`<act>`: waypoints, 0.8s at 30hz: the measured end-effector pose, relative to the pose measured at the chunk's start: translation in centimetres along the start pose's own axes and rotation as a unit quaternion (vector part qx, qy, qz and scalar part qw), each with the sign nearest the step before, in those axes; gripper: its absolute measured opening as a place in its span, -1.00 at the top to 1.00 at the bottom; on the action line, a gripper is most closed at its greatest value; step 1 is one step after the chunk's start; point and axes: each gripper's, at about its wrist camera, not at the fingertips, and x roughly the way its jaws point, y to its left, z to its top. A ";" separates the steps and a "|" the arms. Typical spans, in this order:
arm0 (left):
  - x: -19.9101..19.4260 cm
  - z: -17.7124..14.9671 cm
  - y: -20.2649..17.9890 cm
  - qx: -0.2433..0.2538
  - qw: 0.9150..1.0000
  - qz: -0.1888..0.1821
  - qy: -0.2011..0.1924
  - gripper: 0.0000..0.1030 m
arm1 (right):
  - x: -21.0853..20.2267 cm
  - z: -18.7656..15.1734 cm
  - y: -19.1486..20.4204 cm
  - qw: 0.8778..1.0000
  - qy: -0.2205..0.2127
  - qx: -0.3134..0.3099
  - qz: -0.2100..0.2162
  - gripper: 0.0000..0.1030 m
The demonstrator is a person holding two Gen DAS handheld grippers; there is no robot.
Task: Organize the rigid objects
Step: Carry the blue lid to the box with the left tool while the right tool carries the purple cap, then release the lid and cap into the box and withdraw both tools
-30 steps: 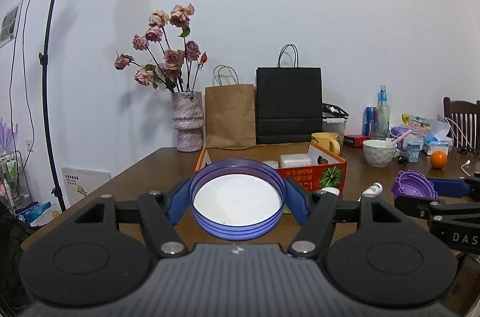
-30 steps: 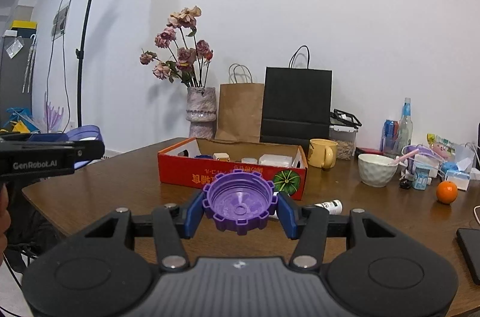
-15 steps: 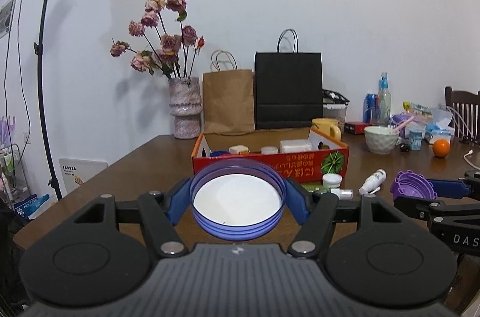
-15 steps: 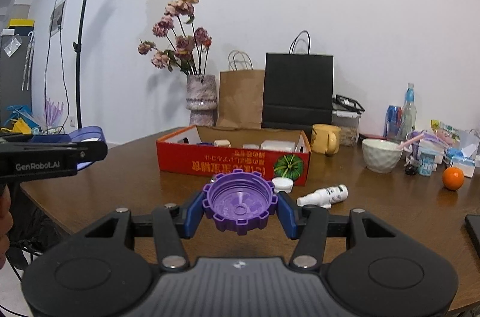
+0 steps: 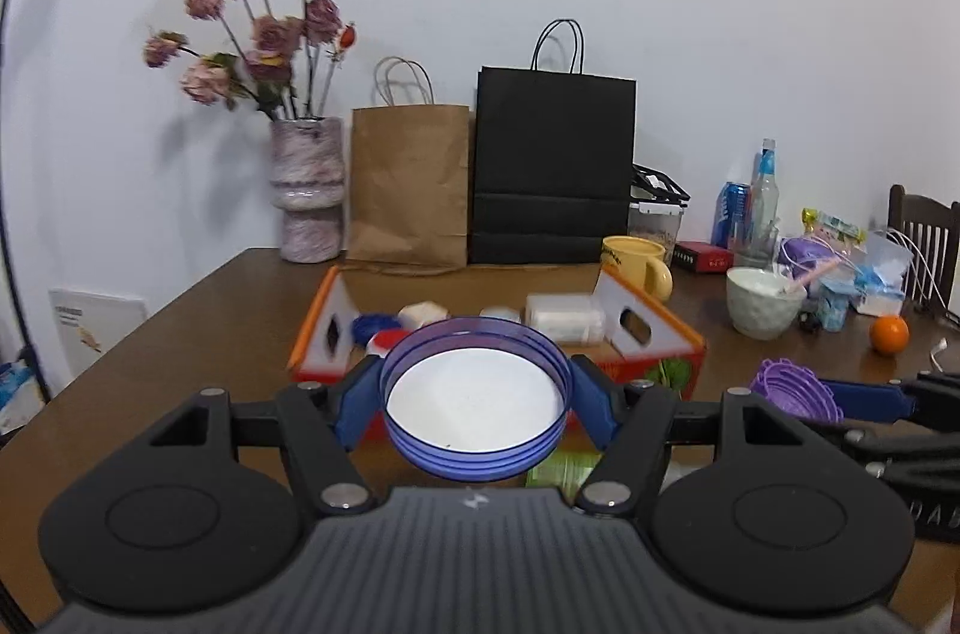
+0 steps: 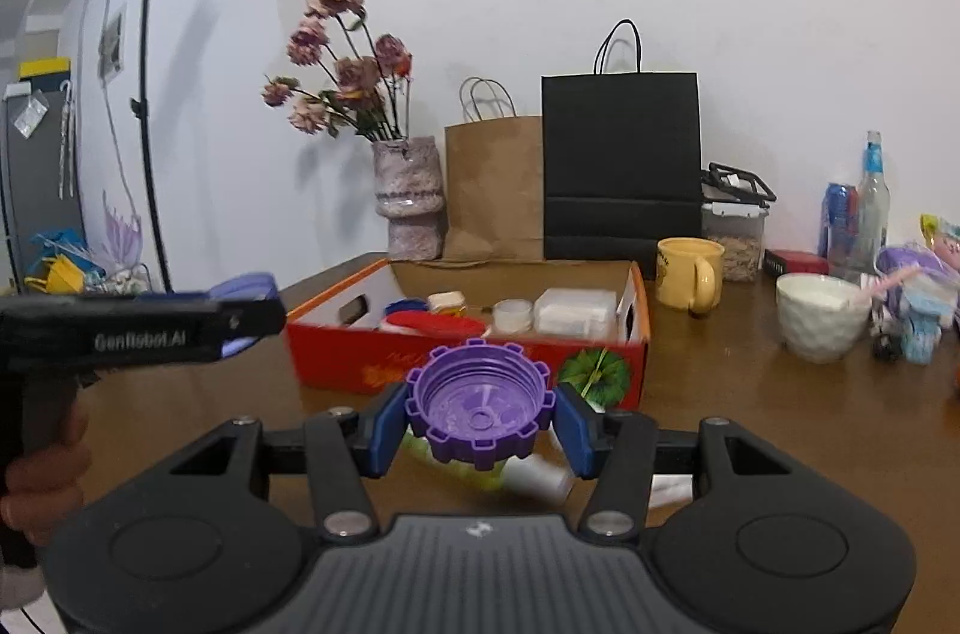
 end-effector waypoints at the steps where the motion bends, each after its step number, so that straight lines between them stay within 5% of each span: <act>1: 1.3 1.1 -0.1 0.002 1.000 -0.012 0.003 -0.31 | 1.3 1.2 -0.7 1.000 0.005 -0.002 0.002 -0.01; 10: 17.0 7.5 -1.4 -0.001 0.995 -0.055 0.086 -0.31 | 15.5 8.0 -5.2 0.994 0.096 -0.058 -0.002 -0.01; 18: 29.4 5.4 -1.8 -0.031 0.980 -0.055 0.191 -0.32 | 26.0 7.3 -7.6 0.978 0.189 -0.081 -0.017 -0.01; 21: 31.5 4.4 -0.7 -0.073 0.966 -0.076 0.237 -0.33 | 27.8 6.7 -7.3 0.973 0.205 -0.100 -0.025 -0.01; 23: 31.8 4.3 0.0 -0.093 0.959 -0.098 0.247 -0.70 | 28.8 6.6 -7.2 0.971 0.213 -0.103 -0.027 -0.03; 24: 31.8 4.4 0.2 -0.094 0.959 -0.102 0.246 -0.73 | 29.0 6.5 -7.2 0.971 0.214 -0.101 -0.028 -0.05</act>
